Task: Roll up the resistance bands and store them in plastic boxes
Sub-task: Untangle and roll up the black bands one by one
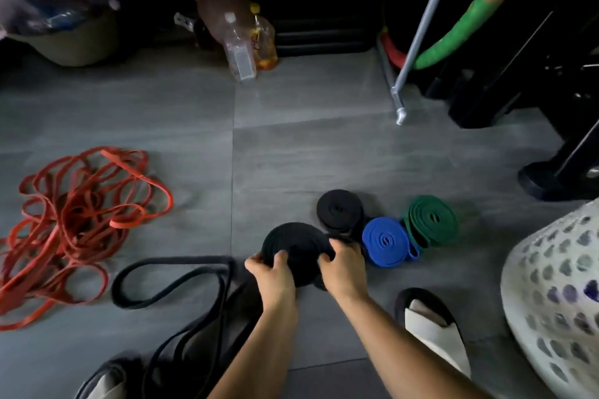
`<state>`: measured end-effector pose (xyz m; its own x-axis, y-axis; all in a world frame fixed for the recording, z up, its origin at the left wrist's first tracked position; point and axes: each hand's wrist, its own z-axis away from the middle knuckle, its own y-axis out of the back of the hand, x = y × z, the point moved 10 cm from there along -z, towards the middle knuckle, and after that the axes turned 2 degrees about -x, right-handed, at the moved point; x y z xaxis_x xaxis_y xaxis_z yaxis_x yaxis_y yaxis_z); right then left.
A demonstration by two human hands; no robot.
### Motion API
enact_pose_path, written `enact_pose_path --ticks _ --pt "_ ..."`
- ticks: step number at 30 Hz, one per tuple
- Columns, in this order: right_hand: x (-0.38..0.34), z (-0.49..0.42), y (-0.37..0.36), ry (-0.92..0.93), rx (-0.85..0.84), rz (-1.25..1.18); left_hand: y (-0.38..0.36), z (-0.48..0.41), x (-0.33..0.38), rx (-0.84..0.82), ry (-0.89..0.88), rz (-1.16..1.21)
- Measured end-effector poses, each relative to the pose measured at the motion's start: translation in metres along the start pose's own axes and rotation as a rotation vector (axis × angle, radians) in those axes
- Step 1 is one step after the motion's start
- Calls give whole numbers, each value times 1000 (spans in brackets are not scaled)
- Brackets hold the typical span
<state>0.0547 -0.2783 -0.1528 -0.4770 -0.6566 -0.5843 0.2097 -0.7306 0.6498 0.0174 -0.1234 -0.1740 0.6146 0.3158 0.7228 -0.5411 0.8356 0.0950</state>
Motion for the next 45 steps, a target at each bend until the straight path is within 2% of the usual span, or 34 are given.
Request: enact_pose_path --ticks 7,12,14,18,21,28,32,35,45 --pt "32 -91 16 -94 145 1 -100 -82 9 -277 -210 -351" --pt "58 -125 12 -155 151 14 -139 -117 7 -298 -272 -749" --pt "68 -131 4 -181 123 -10 -147 -125 4 -335 -299 -840" --pt "80 -131 -6 -197 110 -54 -160 -133 4 -413 -369 -853" --pt "82 -136 -2 -155 128 -81 -164 -134 6 -415 -401 -818" --pt "93 -136 4 -195 172 -130 -158 -131 6 -366 -444 -659" --pt "95 -136 6 -194 186 -86 -170 -129 2 -424 -441 -790" --pt "94 -137 8 -189 184 -24 -168 -129 -5 -475 -361 -796" --pt "96 -139 10 -173 118 48 -173 -119 -9 -576 -358 -865"
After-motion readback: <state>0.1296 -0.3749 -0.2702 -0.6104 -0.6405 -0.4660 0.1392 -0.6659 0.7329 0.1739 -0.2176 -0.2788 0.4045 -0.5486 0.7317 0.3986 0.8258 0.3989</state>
